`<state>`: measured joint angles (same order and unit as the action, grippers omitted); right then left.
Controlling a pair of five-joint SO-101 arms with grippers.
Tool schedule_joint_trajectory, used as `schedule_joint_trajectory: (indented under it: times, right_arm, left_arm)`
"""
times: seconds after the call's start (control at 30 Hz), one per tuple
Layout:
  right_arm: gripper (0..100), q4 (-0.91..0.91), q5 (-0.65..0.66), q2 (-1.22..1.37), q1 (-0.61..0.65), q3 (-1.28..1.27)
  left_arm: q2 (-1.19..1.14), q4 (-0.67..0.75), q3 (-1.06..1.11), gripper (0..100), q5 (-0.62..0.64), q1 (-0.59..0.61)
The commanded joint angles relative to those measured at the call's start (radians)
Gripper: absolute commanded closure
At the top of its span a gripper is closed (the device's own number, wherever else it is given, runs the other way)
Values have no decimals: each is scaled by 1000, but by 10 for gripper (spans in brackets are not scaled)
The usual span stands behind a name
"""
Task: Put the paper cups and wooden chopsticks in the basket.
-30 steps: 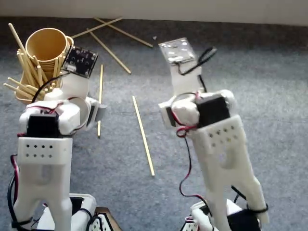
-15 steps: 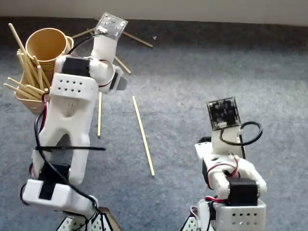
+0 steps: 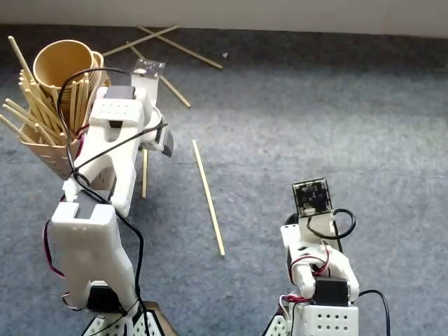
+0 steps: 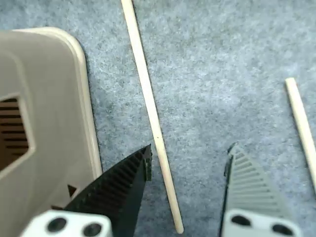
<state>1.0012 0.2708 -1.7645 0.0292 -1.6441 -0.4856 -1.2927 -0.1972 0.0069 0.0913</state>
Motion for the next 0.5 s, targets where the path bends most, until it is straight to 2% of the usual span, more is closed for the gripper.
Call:
schedule_joint_trajectory:
  times: [0.0, 0.27, 0.33, 0.43, 0.47]
  right_arm:
    - [978, -21, -6, -53, -12, -41]
    - [978, -21, -6, -67, -12, -65]
    - [978, -22, -8, -67, -12, -65]
    - [978, -27, -8, -67, -12, -65]
    - [978, -27, -8, -67, -12, -65]
  left_arm:
    - [-22, 21, -35, 796, 8, 38]
    - [-147, 26, -33, 807, 6, 16]
    - [-174, 25, -35, 854, 6, 7]
    - [-166, 23, -35, 1000, -5, -12]
    - [-157, 20, -35, 982, -32, -24]
